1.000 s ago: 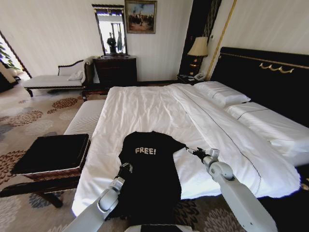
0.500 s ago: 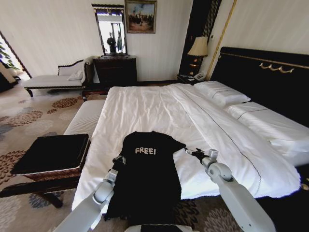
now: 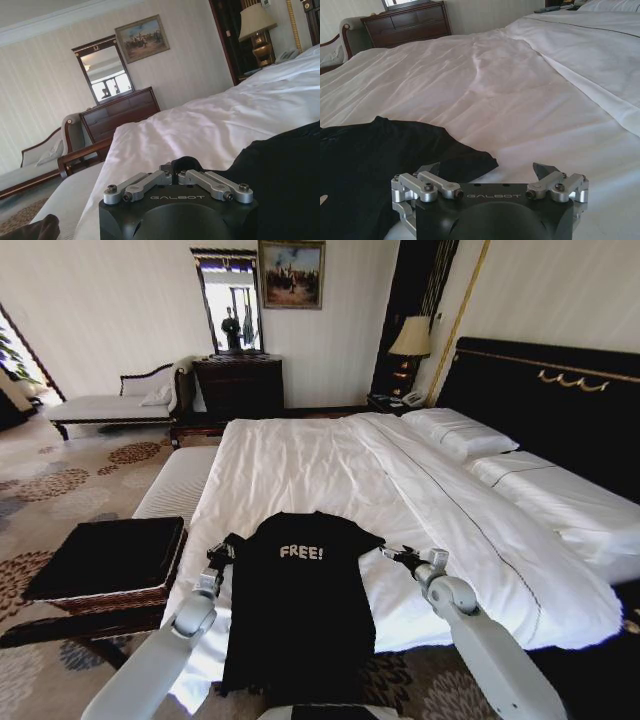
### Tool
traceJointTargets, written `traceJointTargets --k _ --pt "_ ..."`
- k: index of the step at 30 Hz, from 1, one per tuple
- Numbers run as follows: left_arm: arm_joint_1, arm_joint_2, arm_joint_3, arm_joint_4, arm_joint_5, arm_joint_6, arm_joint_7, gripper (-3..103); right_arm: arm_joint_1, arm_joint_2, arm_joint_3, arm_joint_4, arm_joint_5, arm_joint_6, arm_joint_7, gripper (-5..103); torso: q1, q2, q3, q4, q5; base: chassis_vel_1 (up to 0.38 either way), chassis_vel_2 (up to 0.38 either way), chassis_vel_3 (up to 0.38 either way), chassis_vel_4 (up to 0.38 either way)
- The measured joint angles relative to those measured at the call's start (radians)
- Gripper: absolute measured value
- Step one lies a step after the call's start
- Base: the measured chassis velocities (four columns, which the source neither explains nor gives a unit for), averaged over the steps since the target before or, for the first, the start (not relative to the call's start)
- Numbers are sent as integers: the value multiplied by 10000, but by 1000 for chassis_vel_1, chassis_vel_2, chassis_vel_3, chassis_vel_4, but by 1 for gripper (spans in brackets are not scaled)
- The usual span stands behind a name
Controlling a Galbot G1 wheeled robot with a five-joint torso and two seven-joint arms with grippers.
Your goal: Fold the clothes on the bed and place them into the basket.
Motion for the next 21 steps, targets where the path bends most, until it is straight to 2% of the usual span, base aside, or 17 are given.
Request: traceJointTargets --k 8,16,17,18,19,20,21 --pt "100 168 -253 207 -208 0 13 0 -7 20 -70 29 -19 18 4 100 -1 0 0 1 1 0 0 0 0" --pt "191 -150 -331 549 -168 129 -178 0 -42 6 -121 38 -26 50 11 100 -1 0 0 0 1 0 0 0 0" --pt "195 -168 -356 596 -192 220 -256 -2 -58 -6 -127 41 -23 75 11 100 0 0 0 0 1 0 0 0 0" --pt "219 -180 -366 605 -263 382 -343 2 -71 -12 -136 41 -17 110 12 100 0 0 0 -1 2 0 0 0 0" --pt "243 -201 -384 606 -319 507 -400 2 -83 -17 -144 41 3 134 11 100 0 0 0 0 3 0 0 0 0" --pt "295 -240 -434 592 -372 696 -461 7 -101 -18 -154 47 92 179 10 100 -1 0 0 1 3 0 0 0 0" --pt "295 -240 -434 592 -372 696 -461 7 -101 -18 -154 47 92 179 10 100 -1 0 0 1 3 0 0 0 0"
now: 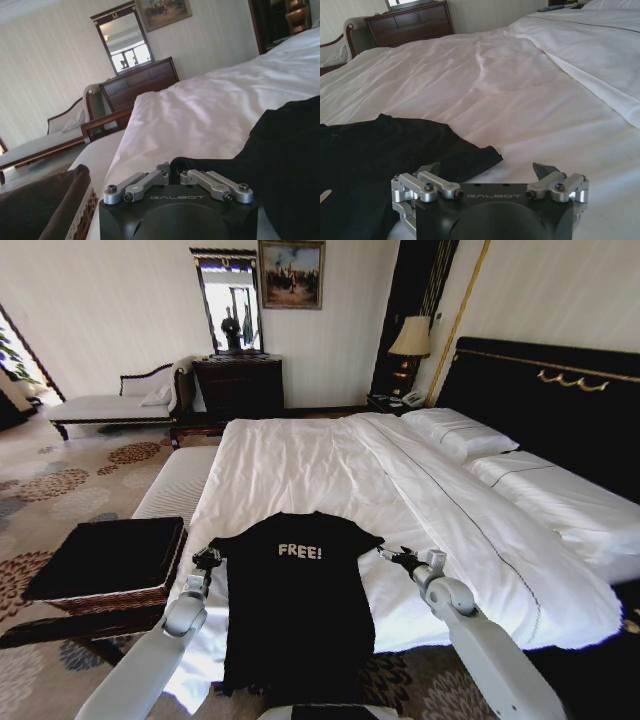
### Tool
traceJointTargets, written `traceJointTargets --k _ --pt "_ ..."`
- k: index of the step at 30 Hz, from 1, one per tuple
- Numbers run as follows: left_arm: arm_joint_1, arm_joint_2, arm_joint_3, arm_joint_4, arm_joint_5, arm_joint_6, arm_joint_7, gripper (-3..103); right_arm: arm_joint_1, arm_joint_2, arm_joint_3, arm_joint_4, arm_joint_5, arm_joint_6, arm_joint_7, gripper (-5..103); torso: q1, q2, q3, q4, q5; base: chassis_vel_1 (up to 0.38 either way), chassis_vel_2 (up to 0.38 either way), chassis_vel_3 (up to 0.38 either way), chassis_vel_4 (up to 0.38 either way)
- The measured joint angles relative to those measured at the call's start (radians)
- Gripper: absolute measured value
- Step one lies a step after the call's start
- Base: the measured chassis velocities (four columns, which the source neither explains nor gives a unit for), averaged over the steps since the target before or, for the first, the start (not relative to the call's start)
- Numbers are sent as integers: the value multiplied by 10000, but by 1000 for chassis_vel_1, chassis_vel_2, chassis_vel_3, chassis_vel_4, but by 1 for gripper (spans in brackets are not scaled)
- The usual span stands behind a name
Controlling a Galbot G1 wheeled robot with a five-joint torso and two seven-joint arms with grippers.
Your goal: Fold the clothes on the bed and place them into the basket.
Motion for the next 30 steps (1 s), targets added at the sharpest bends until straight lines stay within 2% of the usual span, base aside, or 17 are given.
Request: traceJointTargets --k 2,3,4,6,8,9,11,13,14,15,17,20,23,30 --pt "190 -127 -272 -118 -44 243 -119 18 -36 56 20 48 560 52 1 100 0 0 0 -2 -1 0 0 0 0" --pt "190 -127 -272 -118 -44 243 -119 18 -36 56 20 48 560 52 1 100 0 0 0 -2 -1 0 0 0 0" --pt "318 -169 -423 -199 -46 285 -152 24 -42 121 67 55 834 82 7 100 0 0 0 -2 0 0 0 0 0" --pt "437 -191 -538 -277 -44 298 -163 24 -46 167 119 56 1044 112 22 100 0 0 0 -1 1 0 0 0 0" --pt "1492 -394 -1208 -1127 109 266 -164 45 -120 479 496 50 2333 221 178 100 0 1 0 -2 0 0 0 0 0" --pt "1834 -528 -1434 -1400 194 192 -158 56 -106 566 609 -17 2585 304 183 100 -1 0 -1 -2 1 0 0 0 0" --pt "2120 -637 -1586 -1639 225 155 -156 56 -64 629 707 -81 2810 373 185 100 -1 0 0 -2 2 0 0 0 0" --pt "2669 -838 -1780 -2172 286 68 -117 67 69 680 932 -221 3380 444 186 100 -1 1 -1 4 0 0 0 0 0" --pt "2906 -937 -1835 -2410 354 6 -103 67 118 679 1005 -287 3630 447 187 100 -1 1 -1 2 -1 0 0 0 0" --pt "3188 -1078 -1867 -2702 494 -93 -75 77 200 668 1084 -425 3992 418 209 100 -1 1 -1 2 1 0 0 0 0" --pt "3378 -1193 -1868 -2890 608 -176 -43 77 256 664 1114 -545 4172 372 215 100 -2 1 -1 -1 0 0 0 0 0" --pt "3744 -1524 -1771 -3264 862 -300 -40 93 483 814 1116 -1090 4719 178 299 100 -2 1 -1 -2 0 0 0 0 0" --pt "3840 -1642 -1700 -3395 1003 -340 -70 99 571 1063 1081 -1260 5080 40 331 100 -1 1 0 -2 1 0 0 0 0" --pt "4001 -1806 -1535 -3703 1096 -342 -184 100 931 1698 693 -1842 5048 -7 97 100 -1 1 -1 -1 -1 0 0 0 0"
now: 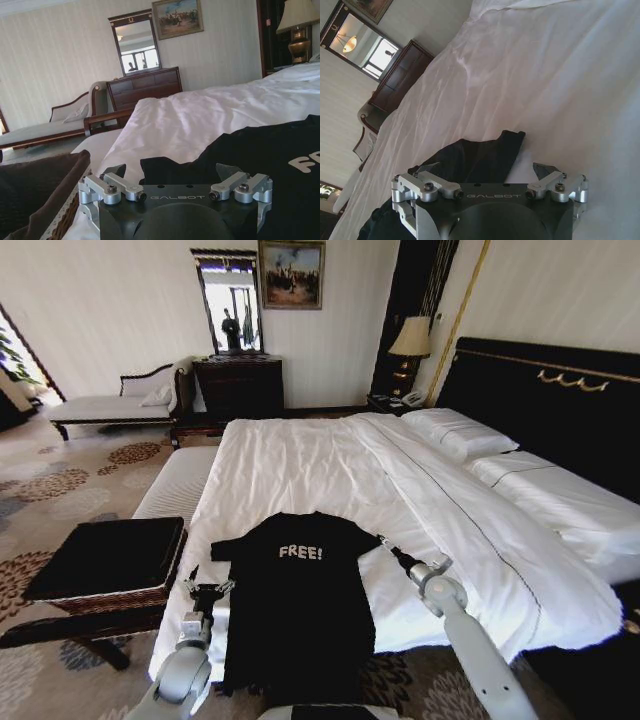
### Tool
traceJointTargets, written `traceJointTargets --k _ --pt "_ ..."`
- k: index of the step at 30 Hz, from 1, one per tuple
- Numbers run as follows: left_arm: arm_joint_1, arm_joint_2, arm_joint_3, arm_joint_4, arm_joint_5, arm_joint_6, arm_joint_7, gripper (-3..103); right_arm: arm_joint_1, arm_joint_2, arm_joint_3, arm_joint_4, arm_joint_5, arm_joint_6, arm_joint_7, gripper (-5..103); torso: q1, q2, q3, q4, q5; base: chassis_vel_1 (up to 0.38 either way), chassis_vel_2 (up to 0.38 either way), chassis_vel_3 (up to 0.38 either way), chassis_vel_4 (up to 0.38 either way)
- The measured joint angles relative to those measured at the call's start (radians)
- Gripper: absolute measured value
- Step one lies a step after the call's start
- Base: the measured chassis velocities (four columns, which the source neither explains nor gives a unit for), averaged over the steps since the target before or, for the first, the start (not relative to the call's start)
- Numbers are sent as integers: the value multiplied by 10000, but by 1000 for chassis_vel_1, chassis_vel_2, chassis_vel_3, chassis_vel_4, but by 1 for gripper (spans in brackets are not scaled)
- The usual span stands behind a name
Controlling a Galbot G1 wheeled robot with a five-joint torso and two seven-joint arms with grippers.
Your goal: Fold the clothes on the bed and place them into the basket.
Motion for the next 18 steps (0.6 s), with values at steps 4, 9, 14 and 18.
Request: traceJointTargets --k 4,9,14,18 --pt "87 -135 62 -99 130 15 -33 100 427 217 -174 -608 -269 181 -215 103 1 -1 1 3 0 0 0 0 0" --pt "169 -172 74 -188 193 30 -46 100 740 340 -305 -1074 -565 510 -436 94 2 0 1 1 0 0 0 0 0" --pt "176 -171 65 -253 196 53 -64 100 902 329 -366 -1342 -890 890 -649 77 1 0 1 1 0 0 0 0 0" --pt "176 -166 87 -328 201 135 -102 100 928 239 -428 -1392 -859 902 -626 61 2 -1 2 0 1 0 0 0 0"
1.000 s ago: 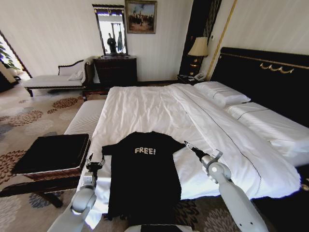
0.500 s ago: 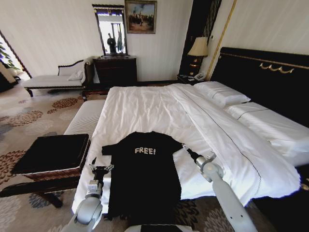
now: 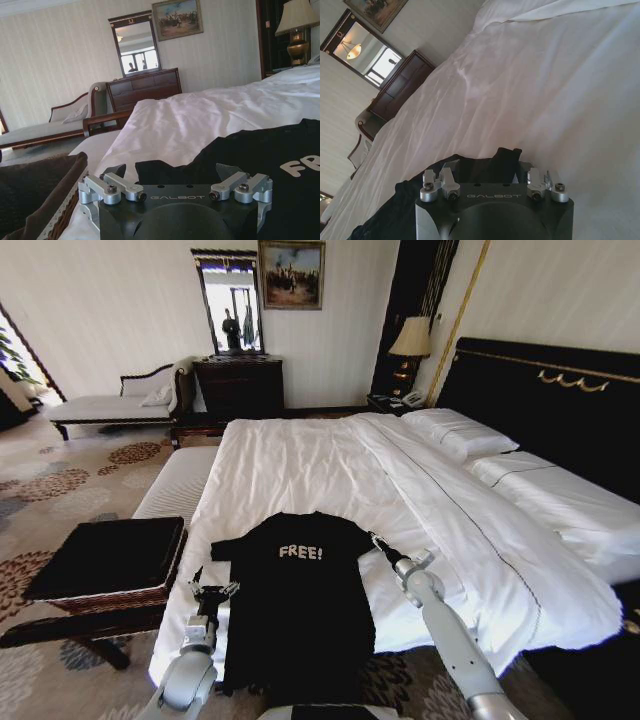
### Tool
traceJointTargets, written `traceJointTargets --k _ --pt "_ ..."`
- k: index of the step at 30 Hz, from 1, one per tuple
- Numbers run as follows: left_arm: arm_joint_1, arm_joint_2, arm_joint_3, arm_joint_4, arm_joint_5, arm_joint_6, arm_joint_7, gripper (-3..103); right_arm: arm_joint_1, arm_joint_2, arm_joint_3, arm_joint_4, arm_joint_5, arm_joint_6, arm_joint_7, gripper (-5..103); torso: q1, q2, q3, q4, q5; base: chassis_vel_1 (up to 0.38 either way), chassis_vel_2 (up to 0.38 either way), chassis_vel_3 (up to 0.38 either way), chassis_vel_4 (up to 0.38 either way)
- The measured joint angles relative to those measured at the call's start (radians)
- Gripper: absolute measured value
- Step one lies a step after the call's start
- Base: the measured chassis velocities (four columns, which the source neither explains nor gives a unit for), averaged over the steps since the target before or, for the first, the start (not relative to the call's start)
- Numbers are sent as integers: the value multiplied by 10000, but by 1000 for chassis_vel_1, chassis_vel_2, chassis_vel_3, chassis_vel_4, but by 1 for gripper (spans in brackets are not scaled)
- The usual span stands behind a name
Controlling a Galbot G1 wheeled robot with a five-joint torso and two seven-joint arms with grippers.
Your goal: Fold the clothes on the bed and place them into the basket.
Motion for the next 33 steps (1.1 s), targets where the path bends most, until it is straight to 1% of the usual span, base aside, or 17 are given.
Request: traceJointTargets --k 1,3,7,8,10,12,16,23,26,28,31,32,33 --pt "2 0 17 -6 0 16 -9 100 -8 -8 -7 1 48 -17 29 55 0 1 -1 0 -1 0 0 0 0" --pt "4 1 25 -8 -1 22 -12 100 -20 -7 -10 4 74 -30 49 55 0 0 -1 0 -2 0 0 0 0" --pt "10 4 47 -8 -5 26 -20 100 -69 32 -7 10 102 -62 102 33 0 0 0 1 0 0 0 0 0" --pt "10 4 47 -8 -5 26 -20 100 -69 32 -7 10 102 -62 102 33 0 0 0 1 0 0 0 0 0" --pt "-1 31 49 -21 -30 36 -22 100 -72 8 -6 11 92 -64 106 22 0 0 0 1 -1 0 0 0 0" --pt "-3 46 49 -39 -43 39 -22 100 -72 -6 -15 14 87 -64 106 22 0 0 -1 1 0 0 0 0 0" --pt "21 97 13 -94 -72 44 -27 100 -53 -22 -70 44 42 -59 141 3 0 1 -1 1 0 0 0 0 0" --pt "54 124 -18 -174 -86 44 -31 100 -71 -50 -145 236 -122 4 222 0 0 0 -1 1 0 0 0 0 0" --pt "73 121 -44 -234 -86 36 -33 100 -233 -210 -387 854 -608 137 223 0 0 0 -1 0 -1 0 0 0 0" --pt "79 118 -46 -242 -84 32 -33 100 -274 -250 -464 1006 -712 156 220 0 0 0 0 0 -1 0 0 0 0" --pt "136 72 -68 -295 -71 -2 -33 100 -426 -431 -1066 1837 -1295 241 191 0 0 0 -1 0 -2 0 0 0 0" --pt "136 72 -68 -295 -71 -2 -33 100 -426 -431 -1066 1837 -1295 241 191 0 0 0 -1 0 -2 0 0 0 0" --pt "158 58 -83 -308 -67 -15 -33 100 -435 -463 -1293 2001 -1492 283 165 0 -1 1 -1 1 -1 0 0 0 0"
